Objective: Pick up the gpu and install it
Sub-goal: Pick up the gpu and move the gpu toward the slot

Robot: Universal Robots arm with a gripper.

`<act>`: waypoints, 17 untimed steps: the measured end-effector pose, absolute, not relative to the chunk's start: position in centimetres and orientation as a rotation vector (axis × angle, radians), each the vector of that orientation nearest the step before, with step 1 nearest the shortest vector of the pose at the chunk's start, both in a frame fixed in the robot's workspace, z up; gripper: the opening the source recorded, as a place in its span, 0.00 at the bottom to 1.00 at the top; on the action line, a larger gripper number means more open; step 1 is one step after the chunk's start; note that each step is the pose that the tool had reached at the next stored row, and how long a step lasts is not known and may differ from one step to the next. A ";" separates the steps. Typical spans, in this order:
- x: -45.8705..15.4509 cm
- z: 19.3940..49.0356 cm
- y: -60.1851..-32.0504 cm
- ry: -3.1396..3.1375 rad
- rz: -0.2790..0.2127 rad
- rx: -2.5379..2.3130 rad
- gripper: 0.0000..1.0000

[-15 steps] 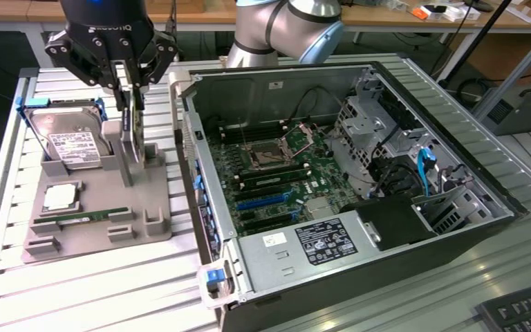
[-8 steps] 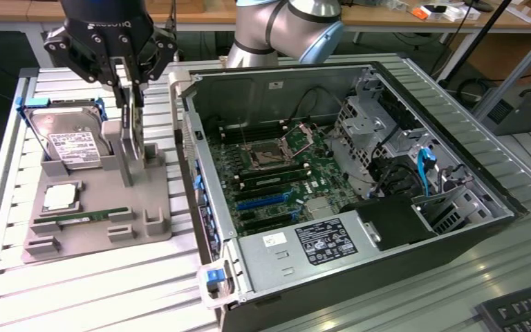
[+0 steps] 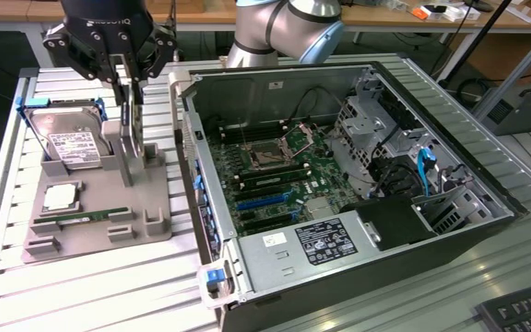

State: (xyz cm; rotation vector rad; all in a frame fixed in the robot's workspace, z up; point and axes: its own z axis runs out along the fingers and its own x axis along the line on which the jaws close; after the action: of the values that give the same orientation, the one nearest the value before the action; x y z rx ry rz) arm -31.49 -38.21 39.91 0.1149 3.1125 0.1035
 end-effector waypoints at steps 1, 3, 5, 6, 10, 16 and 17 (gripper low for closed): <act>-31.5 39.9 -38.2 3.112 0.105 0.115 0.27; -31.5 40.0 -38.2 3.112 0.110 0.115 0.27; -31.5 40.1 -38.2 3.112 0.116 0.115 0.27; -31.5 40.1 -38.2 3.112 0.119 0.115 0.27; -31.5 40.3 -38.2 3.112 0.133 0.115 0.27; -31.5 40.5 -38.2 3.112 0.151 0.115 0.27; -31.5 40.5 -38.2 3.112 0.153 0.116 0.27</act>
State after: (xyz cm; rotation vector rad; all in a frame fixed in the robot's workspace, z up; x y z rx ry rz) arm -31.50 -38.24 40.51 0.1155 3.1116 0.1532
